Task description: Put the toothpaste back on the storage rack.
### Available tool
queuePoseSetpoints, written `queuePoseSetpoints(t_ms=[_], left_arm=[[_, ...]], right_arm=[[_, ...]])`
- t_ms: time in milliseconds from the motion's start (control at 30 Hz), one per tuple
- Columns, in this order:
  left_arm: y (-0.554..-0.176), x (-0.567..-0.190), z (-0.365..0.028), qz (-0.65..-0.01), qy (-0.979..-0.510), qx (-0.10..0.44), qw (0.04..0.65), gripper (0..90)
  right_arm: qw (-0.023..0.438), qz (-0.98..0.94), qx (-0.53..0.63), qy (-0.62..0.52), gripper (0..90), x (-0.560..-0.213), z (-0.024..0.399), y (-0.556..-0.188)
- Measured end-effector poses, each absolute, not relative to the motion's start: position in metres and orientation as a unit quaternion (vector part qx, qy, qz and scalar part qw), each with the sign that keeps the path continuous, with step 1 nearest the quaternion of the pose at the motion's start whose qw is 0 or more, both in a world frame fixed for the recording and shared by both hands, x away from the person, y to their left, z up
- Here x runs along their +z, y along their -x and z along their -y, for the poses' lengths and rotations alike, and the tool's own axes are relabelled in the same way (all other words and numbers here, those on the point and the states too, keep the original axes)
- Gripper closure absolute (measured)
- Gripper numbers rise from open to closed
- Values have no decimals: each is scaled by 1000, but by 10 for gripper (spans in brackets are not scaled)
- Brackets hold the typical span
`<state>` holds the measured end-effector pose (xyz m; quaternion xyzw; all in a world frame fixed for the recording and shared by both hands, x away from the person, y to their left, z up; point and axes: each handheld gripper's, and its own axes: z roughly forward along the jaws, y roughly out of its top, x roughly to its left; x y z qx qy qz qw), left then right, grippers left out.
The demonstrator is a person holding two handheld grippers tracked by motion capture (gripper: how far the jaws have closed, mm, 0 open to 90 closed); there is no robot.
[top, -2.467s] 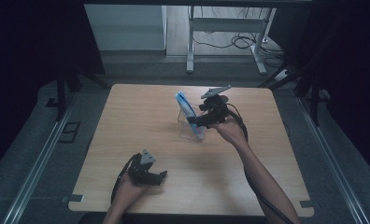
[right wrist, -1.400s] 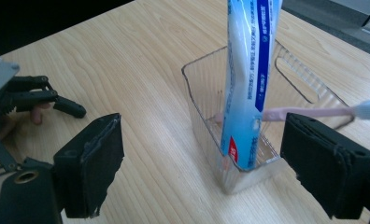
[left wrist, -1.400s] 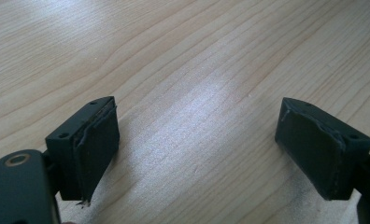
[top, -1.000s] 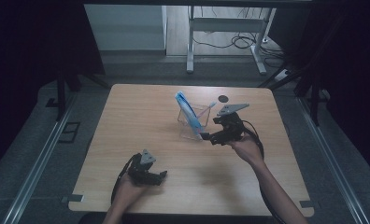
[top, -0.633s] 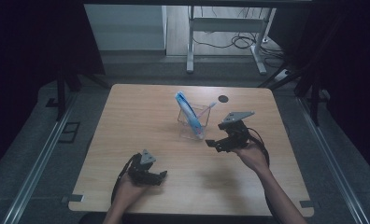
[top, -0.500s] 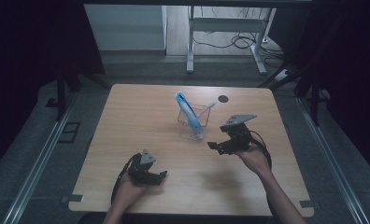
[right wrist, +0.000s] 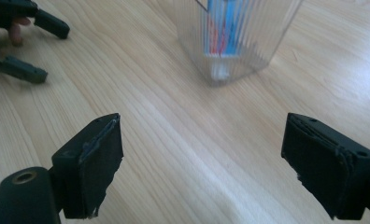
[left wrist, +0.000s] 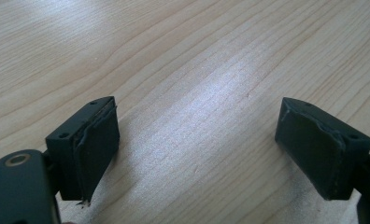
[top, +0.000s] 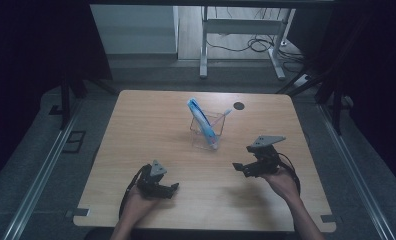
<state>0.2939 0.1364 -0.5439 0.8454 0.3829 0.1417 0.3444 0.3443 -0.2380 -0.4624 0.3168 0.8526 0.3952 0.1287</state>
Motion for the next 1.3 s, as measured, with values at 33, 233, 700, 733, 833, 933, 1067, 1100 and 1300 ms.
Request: queuePoseSetpoints(t_ms=[33,233,700,733,833,933,1067,1100,1300], left_arm=[[-294,-544,-136,-383,-845,142,345,139],[-294,-544,-136,-384,-845,141,345,139],[-294,-544,-136,-386,-844,140,345,139],[-294,-544,-136,-386,-844,140,346,139],[-294,-544,-136,-385,-844,141,345,139],[-294,-544,-136,-385,-844,141,345,139],[-294,-544,-136,-385,-844,141,345,139],[-294,-544,-136,-385,-844,142,345,139],[-297,-545,-136,-419,-835,146,324,29]], right_arm=[[130,-852,395,-319,129,-464,241,-342],[139,-848,391,-330,129,-474,255,-330],[149,-847,373,-348,132,-508,272,-308],[149,-847,371,-350,132,-511,273,-307],[147,-849,365,-354,132,-519,275,-306],[150,-849,361,-355,132,-526,277,-305],[146,-849,354,-363,133,-536,281,-304],[145,-850,352,-364,128,-539,281,-304],[155,-844,363,-363,130,-542,284,-301]])
